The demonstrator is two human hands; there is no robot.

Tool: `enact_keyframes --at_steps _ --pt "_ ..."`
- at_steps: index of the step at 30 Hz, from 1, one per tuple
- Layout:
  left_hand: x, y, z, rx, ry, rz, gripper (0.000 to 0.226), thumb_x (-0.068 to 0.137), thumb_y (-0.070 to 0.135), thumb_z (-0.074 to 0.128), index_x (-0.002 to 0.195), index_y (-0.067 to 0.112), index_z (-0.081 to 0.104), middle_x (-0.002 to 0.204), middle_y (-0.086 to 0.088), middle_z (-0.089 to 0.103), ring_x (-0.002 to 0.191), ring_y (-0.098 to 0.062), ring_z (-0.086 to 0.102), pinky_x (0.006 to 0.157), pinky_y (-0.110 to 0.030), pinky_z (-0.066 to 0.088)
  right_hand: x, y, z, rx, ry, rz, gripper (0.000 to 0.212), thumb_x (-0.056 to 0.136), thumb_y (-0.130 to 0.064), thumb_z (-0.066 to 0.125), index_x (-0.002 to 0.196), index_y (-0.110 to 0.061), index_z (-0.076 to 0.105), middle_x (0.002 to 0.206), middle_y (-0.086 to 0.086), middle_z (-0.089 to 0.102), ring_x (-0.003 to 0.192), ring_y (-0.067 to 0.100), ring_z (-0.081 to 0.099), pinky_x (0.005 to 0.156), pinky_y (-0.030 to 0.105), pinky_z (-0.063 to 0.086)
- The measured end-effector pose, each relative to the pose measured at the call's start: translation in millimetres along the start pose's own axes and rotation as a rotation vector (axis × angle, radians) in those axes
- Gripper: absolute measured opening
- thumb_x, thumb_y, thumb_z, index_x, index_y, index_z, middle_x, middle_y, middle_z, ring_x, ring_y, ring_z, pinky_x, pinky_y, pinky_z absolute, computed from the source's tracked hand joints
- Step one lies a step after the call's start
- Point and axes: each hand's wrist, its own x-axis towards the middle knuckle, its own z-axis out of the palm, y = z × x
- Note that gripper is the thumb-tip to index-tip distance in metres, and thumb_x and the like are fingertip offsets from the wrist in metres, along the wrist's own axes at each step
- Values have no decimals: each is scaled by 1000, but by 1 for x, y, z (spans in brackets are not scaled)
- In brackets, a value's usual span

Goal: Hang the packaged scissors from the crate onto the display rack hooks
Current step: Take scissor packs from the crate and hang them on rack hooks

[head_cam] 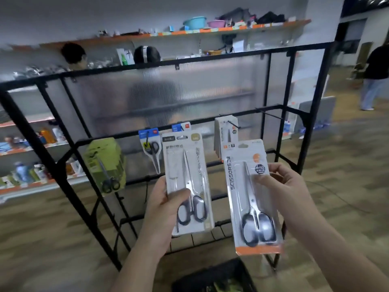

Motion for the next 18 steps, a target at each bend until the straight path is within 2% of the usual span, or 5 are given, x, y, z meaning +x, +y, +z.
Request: enact_keyframes --at_steps 5,7,9,12,18 --pt "-8 14 29 18 97 42 31 93 1 66 115 23 67 107 -11 76 103 -36 71 103 -58 50 34 -24 -15 12 -126 -47 10 91 -8 72 99 -10 67 81 6 77 61 16 69 51 26 53" --pt "-6 19 42 21 147 63 32 92 -2 66 114 21 67 104 -10 77 100 -35 72 98 -53 54 47 -25 -22 25 -150 -50 9 91 -9 72 98 -11 68 77 3 76 59 14 68 48 23 53" --pt "-5 21 56 8 195 79 34 90 -4 66 112 22 69 104 -7 78 99 -34 73 93 -49 55 57 -22 -30 27 -175 -46 10 90 -10 73 99 -11 68 81 7 75 61 16 67 51 26 55" --pt "-5 12 74 -1 250 63 32 91 -2 67 111 22 72 109 -12 77 102 -38 72 97 -58 54 70 -7 -44 62 -210 -1 8 92 -11 72 97 -13 67 84 10 75 69 19 70 59 32 58" --pt "-25 -2 88 -57 329 35 35 84 11 75 118 17 70 114 -21 73 110 -49 66 101 -69 48 80 8 -59 44 -261 35 7 92 -10 72 97 -13 68 82 0 75 68 13 71 59 28 55"
